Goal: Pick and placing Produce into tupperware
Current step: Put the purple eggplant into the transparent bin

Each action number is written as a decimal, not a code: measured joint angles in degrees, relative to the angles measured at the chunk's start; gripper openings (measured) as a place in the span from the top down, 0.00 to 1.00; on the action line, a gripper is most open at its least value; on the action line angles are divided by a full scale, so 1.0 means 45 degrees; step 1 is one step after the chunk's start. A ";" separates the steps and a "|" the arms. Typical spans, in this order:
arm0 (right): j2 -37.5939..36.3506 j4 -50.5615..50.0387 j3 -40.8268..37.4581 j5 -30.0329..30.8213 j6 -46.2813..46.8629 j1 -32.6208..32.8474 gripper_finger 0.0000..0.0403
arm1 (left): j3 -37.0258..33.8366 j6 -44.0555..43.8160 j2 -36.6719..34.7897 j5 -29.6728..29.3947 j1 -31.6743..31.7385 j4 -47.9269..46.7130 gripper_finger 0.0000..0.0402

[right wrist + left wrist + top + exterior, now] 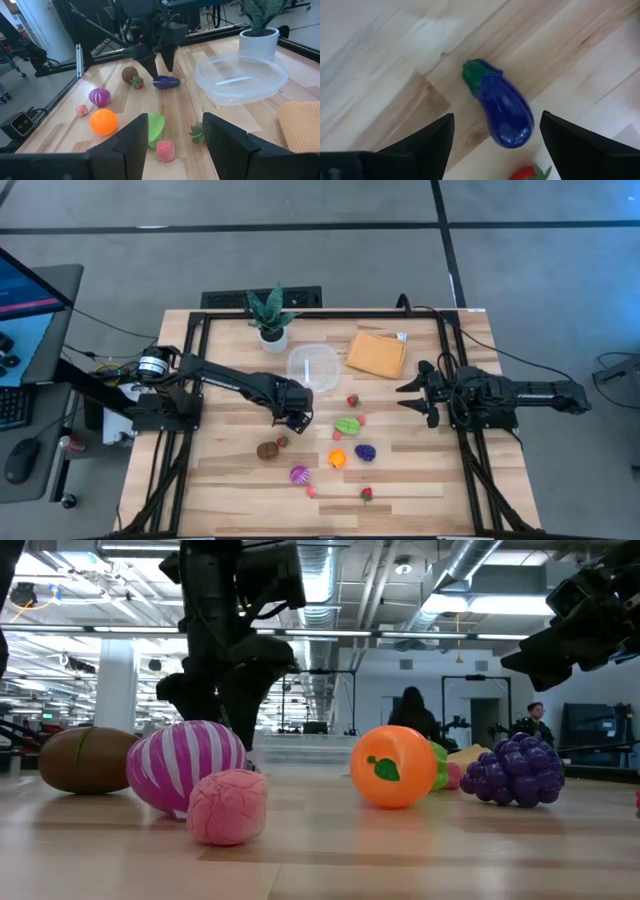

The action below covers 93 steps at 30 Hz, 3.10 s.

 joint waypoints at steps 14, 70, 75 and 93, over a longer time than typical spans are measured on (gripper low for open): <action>-0.0004 0.0000 0.0000 0.0000 0.0005 0.0000 0.47 | -0.0292 0.0061 0.0000 -0.0022 0.0117 0.1010 0.29; -0.0015 -0.0049 -0.0005 -0.0003 0.0010 0.0004 0.47 | -0.0224 0.1722 0.0758 -0.0266 -0.0158 0.1615 0.64; -0.0015 -0.0049 0.0000 0.0000 0.0014 -0.0024 0.47 | -0.0224 0.1849 0.0758 -0.0345 -0.0365 0.1628 0.64; -0.0015 -0.0017 -0.0003 0.0053 0.0021 -0.0025 0.47 | -0.0200 0.2404 -0.1618 -0.2055 -0.0903 0.1770 0.64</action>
